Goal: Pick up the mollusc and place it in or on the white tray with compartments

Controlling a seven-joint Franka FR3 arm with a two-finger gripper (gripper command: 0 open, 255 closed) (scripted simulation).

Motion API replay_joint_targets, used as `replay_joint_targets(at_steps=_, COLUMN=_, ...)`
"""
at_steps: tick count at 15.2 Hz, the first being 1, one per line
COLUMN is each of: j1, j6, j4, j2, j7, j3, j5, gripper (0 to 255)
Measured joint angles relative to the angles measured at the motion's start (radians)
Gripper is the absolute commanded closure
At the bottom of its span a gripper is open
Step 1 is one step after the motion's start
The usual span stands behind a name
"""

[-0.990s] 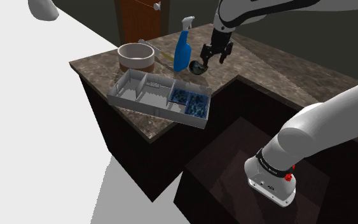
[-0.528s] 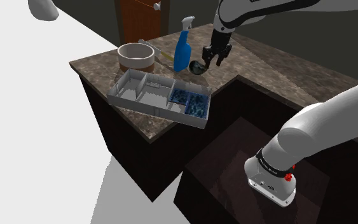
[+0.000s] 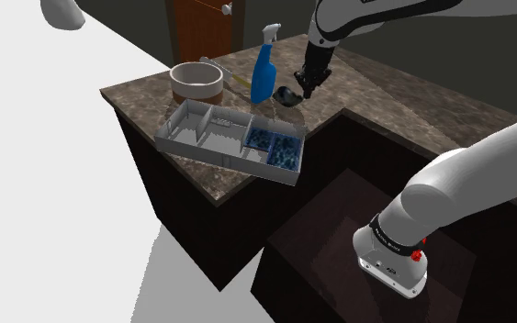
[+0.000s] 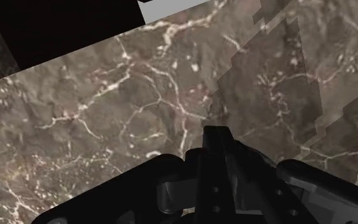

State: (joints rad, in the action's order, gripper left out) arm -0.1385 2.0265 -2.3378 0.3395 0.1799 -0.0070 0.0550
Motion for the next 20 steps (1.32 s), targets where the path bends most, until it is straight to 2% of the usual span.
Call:
replay_joint_targets(at_steps=1, j1=0.000, j6=0.000, j4=0.000, j2=0.000, j7=0.000, j3=0.000, j5=0.000, gripper=0)
replay_joint_targets(at_steps=2, j1=0.000, j6=-0.001, j4=0.001, j2=0.002, j7=0.000, j3=0.000, j5=0.000, gripper=0)
replay_joint_targets(at_steps=4, j1=0.009, j6=-0.033, j4=0.073, j2=-0.063, j7=-0.066, j3=-0.013, j5=-0.006, gripper=0)
replay_joint_targets(at_steps=10, j1=0.046, j6=-0.206, j4=0.419, j2=-0.354, j7=-0.331, j3=-0.016, j5=-0.032, gripper=0)
replay_joint_targets(at_steps=12, j1=0.049, j6=-0.207, j4=0.434, j2=-0.377, j7=-0.347, j3=-0.011, j5=-0.034, gripper=0)
replay_joint_targets(at_steps=20, j1=0.050, j6=-0.132, j4=0.371, j2=-0.393, j7=-0.353, j3=-0.011, j5=-0.034, gripper=0)
